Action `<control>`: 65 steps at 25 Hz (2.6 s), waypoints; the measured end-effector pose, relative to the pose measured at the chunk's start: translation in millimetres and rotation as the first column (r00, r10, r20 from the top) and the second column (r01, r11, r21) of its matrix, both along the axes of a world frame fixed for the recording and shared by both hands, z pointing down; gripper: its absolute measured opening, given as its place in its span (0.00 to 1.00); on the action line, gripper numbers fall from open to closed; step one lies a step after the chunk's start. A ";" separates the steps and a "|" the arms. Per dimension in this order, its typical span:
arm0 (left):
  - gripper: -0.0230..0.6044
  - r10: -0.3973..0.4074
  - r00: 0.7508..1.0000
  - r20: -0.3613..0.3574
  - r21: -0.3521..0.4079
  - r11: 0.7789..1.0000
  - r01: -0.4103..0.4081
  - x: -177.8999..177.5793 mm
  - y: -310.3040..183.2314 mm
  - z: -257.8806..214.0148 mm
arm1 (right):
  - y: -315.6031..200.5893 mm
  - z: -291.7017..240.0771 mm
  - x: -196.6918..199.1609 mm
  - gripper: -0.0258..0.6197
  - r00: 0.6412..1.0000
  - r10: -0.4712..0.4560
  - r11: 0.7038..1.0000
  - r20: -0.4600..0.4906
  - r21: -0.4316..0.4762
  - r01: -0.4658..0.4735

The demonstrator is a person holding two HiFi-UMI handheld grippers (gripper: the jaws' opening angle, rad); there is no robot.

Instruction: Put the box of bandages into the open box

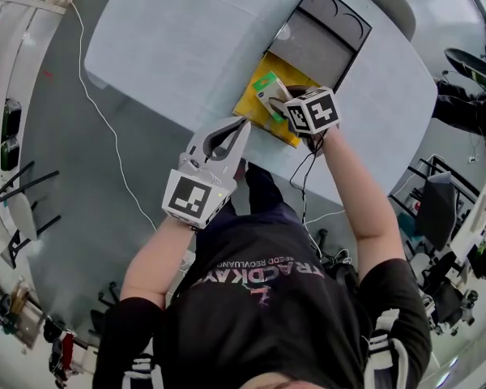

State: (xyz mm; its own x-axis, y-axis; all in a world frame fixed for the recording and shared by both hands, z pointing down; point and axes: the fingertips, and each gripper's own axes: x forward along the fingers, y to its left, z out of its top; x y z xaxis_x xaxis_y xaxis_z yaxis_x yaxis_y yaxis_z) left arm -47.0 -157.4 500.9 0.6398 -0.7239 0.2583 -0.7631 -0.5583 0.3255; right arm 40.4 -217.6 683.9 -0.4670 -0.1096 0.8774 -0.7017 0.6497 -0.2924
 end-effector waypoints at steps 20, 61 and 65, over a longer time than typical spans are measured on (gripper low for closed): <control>0.06 0.019 1.000 0.011 0.097 0.995 -0.020 -0.9 8.6 -57.1 | -14.0 -154.0 11.7 0.06 0.910 0.189 0.873 0.368 0.360 -0.327; 0.06 0.172 0.985 0.004 0.283 0.945 -0.166 -22.8 83.2 -187.4 | 154.8 -386.9 -9.7 0.06 0.846 0.108 0.542 0.523 0.682 -0.491; 0.06 0.174 0.985 0.007 0.275 0.946 -0.169 -16.9 85.3 -185.7 | 159.0 -381.7 -5.7 0.06 0.843 0.114 0.552 0.526 0.672 -0.494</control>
State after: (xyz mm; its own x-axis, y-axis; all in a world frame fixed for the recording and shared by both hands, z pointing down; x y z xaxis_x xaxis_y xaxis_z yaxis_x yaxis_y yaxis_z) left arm -63.9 -72.1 315.2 0.7633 -0.6438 0.0535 -0.6433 -0.7498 0.1545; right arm 34.6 -58.6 302.2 -0.5272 -0.8385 0.1380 -0.8497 0.5203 -0.0849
